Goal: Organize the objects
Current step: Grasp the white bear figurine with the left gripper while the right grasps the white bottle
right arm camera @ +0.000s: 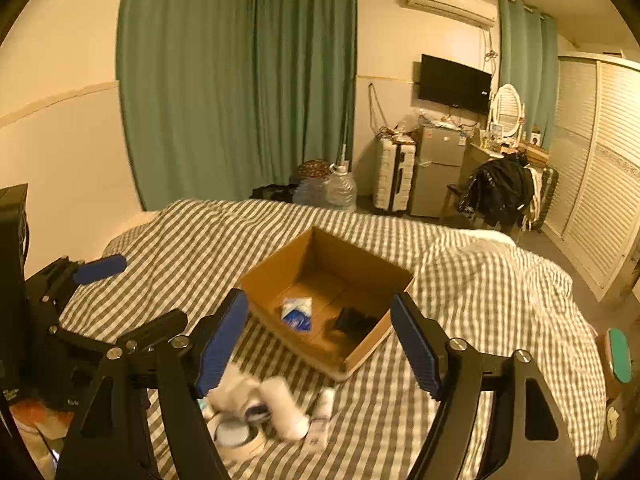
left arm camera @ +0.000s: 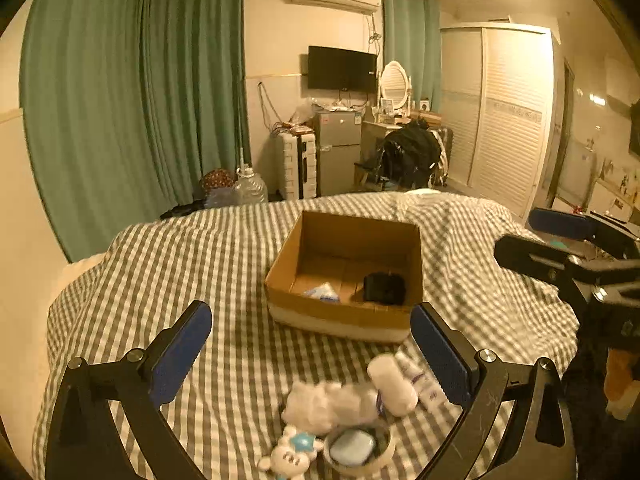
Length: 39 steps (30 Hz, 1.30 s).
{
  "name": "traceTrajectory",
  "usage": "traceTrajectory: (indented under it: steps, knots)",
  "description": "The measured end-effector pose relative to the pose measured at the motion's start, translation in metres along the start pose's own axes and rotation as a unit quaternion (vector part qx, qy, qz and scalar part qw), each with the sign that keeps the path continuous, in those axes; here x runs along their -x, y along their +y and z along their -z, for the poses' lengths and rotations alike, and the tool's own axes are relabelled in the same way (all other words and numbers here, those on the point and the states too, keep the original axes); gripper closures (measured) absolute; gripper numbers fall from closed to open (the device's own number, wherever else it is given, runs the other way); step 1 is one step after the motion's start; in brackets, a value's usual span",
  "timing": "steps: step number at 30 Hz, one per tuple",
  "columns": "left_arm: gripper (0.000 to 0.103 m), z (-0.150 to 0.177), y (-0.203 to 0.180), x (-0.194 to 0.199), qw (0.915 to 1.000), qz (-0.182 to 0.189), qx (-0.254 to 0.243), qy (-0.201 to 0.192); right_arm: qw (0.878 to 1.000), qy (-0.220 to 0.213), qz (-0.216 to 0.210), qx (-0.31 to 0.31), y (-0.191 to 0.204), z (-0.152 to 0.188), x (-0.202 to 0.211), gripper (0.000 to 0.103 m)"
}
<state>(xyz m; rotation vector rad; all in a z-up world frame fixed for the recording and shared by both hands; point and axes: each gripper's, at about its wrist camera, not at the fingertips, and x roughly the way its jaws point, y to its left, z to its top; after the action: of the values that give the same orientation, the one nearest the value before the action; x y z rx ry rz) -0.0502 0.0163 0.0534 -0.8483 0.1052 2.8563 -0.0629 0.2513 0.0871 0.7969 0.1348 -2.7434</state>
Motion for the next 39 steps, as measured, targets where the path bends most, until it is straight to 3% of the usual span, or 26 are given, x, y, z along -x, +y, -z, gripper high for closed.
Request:
traceTrajectory:
  steps: [4,10,19,27,30,33,36,39]
  knots:
    - [0.001,0.027,0.011,-0.002,0.9995,-0.017,0.025,0.012,1.0,0.013,-0.013,0.003,0.009,0.029,0.002,0.024]
    - [0.001,0.069,0.022,-0.024,0.9964,-0.046,0.055,0.046,0.999,0.041,0.001,0.005,0.011,0.076,-0.027,0.019]
    - [0.001,0.13,0.008,-0.072,0.9878,-0.093,0.018,0.124,0.996,0.088,0.009,-0.001,0.007,0.129,-0.079,0.017]
    - [0.001,0.156,0.013,-0.093,0.9804,-0.087,0.02,0.175,0.992,0.126,0.001,-0.01,0.005,0.151,-0.1,0.017]
    - [0.004,0.161,0.015,-0.101,0.9776,-0.087,0.02,0.191,0.99,0.14,0.0,-0.012,0.005,0.156,-0.108,0.017]
    - [0.02,0.161,0.011,-0.106,0.9762,-0.084,0.008,0.2,0.989,0.15,-0.001,-0.012,0.005,0.158,-0.112,0.017]
    - [0.038,0.161,0.008,-0.116,0.9748,-0.057,0.003,0.216,0.987,0.158,-0.004,-0.009,0.008,0.158,-0.119,0.017]
    - [0.044,0.16,0.01,-0.121,0.9744,-0.045,0.012,0.22,0.985,0.173,-0.013,-0.004,0.013,0.156,-0.131,0.017]
